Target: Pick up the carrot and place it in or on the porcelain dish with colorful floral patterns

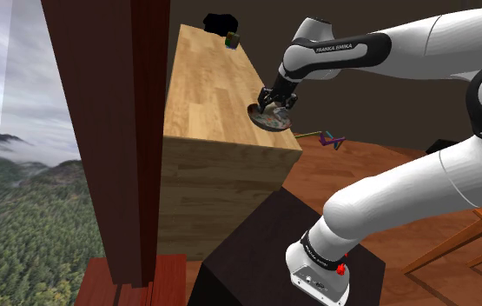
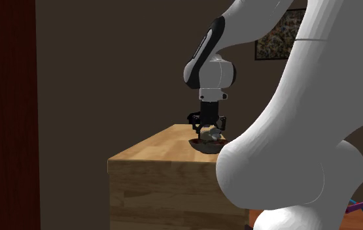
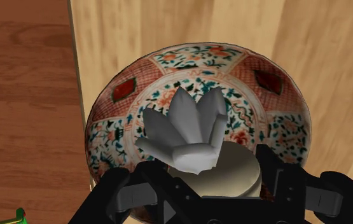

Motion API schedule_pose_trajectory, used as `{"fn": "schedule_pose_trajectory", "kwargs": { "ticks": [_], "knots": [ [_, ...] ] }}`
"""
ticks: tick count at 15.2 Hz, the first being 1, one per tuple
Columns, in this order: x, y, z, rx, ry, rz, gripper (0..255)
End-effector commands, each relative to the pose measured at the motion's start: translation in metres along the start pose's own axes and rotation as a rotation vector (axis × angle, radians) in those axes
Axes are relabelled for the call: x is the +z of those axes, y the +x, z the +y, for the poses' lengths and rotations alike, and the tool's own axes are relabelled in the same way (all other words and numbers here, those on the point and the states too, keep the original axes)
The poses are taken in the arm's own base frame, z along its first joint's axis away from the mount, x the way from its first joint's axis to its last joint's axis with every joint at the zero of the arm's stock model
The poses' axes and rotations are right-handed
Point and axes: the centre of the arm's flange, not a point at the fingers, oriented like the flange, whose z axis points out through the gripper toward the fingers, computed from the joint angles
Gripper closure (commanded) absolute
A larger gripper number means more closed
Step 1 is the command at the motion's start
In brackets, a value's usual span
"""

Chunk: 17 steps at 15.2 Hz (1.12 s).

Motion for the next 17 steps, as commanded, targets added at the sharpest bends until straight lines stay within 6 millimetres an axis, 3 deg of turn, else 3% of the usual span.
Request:
{"fn": "schedule_pose_trajectory", "kwargs": {
  "ticks": [1, 6, 10, 17],
  "knots": [
    [0.000, 0.000, 0.000, 0.000, 0.000, 0.000, 0],
    [0.000, 0.000, 0.000, 0.000, 0.000, 0.000, 0],
    [-0.050, 0.000, 0.000, 0.000, 0.000, 0.000, 0],
    [-0.050, 0.000, 0.000, 0.000, 0.000, 0.000, 0]
  ]
}}
